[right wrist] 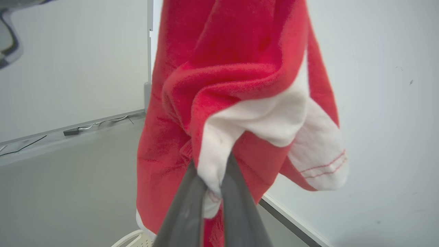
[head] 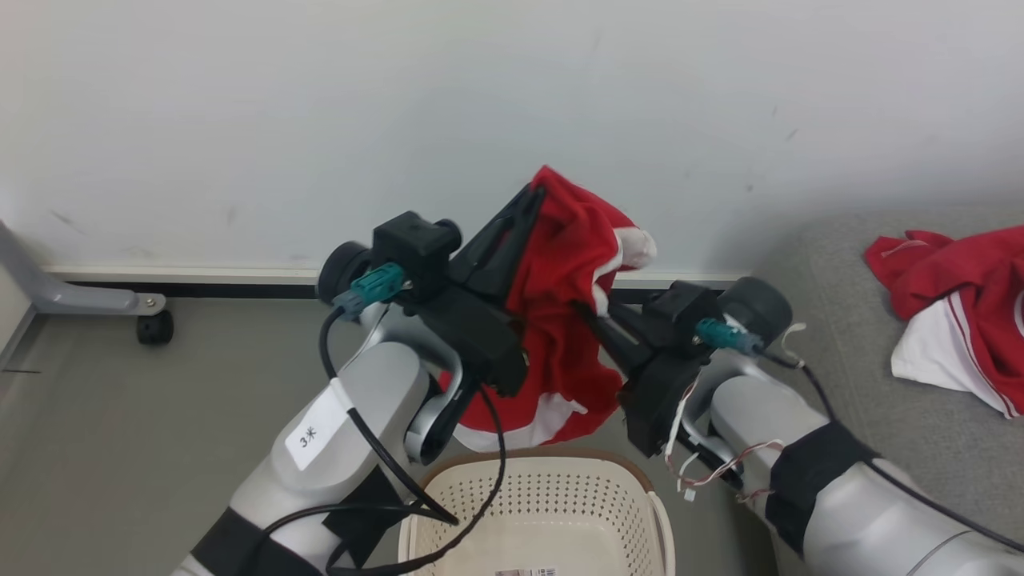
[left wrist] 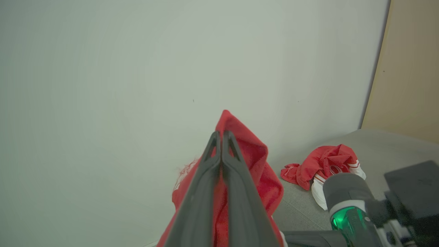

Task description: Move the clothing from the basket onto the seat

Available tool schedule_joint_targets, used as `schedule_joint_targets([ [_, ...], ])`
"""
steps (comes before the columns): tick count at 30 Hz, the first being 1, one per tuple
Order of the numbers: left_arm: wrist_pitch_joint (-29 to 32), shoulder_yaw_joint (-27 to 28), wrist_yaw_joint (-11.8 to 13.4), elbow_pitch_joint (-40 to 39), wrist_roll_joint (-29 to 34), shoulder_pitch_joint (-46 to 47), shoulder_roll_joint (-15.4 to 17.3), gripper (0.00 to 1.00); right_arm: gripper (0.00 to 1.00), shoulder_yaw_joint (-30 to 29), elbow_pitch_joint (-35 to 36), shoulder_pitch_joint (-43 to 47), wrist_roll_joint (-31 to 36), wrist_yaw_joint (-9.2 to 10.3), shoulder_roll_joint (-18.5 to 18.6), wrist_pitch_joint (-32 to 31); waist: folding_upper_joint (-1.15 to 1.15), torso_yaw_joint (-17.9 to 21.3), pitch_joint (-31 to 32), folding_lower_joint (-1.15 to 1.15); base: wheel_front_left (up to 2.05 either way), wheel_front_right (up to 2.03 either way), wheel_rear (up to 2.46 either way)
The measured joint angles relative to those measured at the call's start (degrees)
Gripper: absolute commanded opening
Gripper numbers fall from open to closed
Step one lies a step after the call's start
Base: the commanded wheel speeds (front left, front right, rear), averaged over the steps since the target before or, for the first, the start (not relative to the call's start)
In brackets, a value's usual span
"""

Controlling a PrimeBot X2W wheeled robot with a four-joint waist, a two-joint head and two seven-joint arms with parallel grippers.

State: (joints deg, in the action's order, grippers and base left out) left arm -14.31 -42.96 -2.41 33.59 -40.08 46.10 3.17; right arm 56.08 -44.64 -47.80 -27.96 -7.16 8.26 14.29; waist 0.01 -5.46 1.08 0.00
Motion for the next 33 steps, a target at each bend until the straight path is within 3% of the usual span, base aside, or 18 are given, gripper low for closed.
schedule_joint_targets([
  [4,0.0,1.19,0.9,0.85,-0.88,-1.69,1.11,0.0,0.0,-0.37,1.38,-1.58,-1.64,0.0,1.94,0.0,0.0,1.59,-0.11,0.0,0.0,0.0,0.0],
  [7,0.0,1.74,1.05,1.14,-1.92,-3.03,1.79,0.45,0.0,-0.87,2.42,-2.64,-2.68,0.0,3.27,0.0,0.0,2.97,-0.16,0.0,0.0,0.0,0.0],
  [8,0.0,1.82,1.15,1.33,-2.03,-3.42,1.96,0.84,0.0,-0.99,2.72,-2.97,-3.05,0.0,3.77,0.0,0.0,3.44,-0.17,0.0,0.0,0.0,0.0],
  [9,0.0,1.94,1.34,1.47,-2.07,-3.81,2.15,1.0,0.0,-1.1,2.97,-3.37,-3.36,0.0,4.34,0.0,0.0,3.93,-0.18,0.0,0.0,0.0,0.0],
  [21,0.0,2.42,2.41,0.59,-2.09,-9.66,2.49,1.0,0.0,-4.04,6.2,-6.29,-4.39,0.0,11.62,0.01,0.0,10.04,-0.06,0.0,0.0,0.0,0.0],
  [33,0.0,0.77,2.41,-4.33,-0.96,-16.33,2.11,1.0,0.0,-5.71,12.55,-4.93,-4.2,0.18,19.31,0.25,0.0,18.56,0.56,0.0,0.0,0.0,0.0],
])
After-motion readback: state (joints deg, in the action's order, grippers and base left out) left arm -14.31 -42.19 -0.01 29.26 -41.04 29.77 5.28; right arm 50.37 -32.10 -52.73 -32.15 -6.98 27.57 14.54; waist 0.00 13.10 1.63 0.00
